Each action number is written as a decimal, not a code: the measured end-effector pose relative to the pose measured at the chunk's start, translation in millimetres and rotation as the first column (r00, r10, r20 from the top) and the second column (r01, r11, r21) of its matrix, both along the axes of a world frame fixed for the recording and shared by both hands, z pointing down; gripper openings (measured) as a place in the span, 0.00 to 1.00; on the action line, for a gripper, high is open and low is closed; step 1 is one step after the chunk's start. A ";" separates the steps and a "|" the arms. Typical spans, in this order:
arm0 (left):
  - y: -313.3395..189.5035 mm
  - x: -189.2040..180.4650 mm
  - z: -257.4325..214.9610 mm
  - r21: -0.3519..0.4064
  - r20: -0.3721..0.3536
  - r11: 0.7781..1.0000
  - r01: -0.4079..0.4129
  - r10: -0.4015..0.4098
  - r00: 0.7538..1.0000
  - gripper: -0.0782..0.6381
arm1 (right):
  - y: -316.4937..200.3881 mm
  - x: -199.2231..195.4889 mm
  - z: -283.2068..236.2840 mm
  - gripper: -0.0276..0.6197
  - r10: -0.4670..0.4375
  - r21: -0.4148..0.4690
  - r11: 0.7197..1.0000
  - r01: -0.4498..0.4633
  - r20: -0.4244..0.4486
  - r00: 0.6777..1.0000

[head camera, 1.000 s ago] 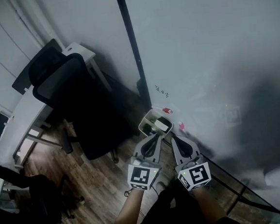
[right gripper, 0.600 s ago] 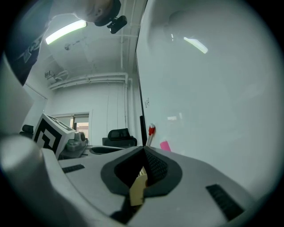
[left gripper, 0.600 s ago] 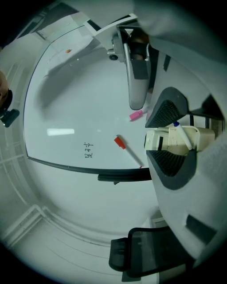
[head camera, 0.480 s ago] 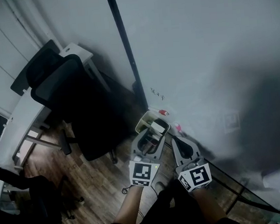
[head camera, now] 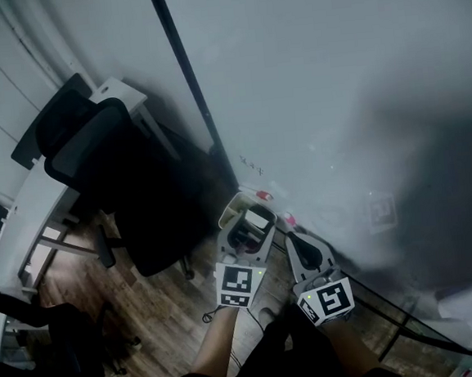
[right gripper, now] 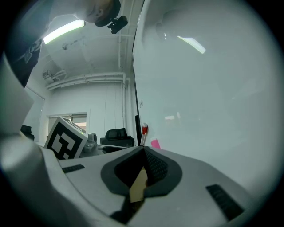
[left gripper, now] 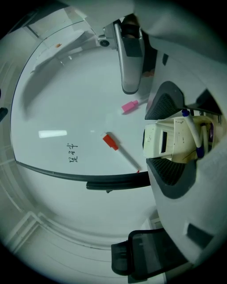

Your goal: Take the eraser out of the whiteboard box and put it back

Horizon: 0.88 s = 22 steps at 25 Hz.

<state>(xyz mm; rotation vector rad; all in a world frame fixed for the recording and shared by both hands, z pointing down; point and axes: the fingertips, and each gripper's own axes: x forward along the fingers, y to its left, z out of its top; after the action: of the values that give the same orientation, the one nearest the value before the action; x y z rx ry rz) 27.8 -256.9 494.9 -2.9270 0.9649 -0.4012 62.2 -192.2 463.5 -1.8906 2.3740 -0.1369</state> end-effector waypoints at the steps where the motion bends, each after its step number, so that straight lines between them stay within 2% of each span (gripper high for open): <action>1: -1.4 0.6 0.5 0.000 0.001 1.000 0.001 -0.001 1.000 0.45 | -0.1 1.6 0.6 0.05 0.003 -0.001 1.000 -0.003 0.001 1.000; 13: -7.1 -1.3 -1.1 0.016 -0.005 1.000 0.027 -0.027 1.000 0.43 | -0.6 4.3 -0.1 0.05 0.003 0.002 1.000 -0.003 0.000 1.000; 17: -9.3 -5.3 -2.9 0.000 -0.037 0.999 0.036 -0.036 0.999 0.43 | -0.4 4.7 -0.1 0.05 0.004 0.004 1.000 -0.004 -0.001 1.000; 22: -6.5 -9.8 -22.7 0.032 -0.067 0.999 0.034 -0.032 0.997 0.43 | 0.8 2.5 -7.2 0.05 0.003 0.015 1.000 -0.003 0.001 1.000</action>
<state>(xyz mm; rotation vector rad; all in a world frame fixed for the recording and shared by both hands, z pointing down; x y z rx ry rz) 18.0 -263.4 472.2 -2.9157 1.0191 -0.2876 64.8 -191.4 456.2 -1.8868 2.3647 -0.1188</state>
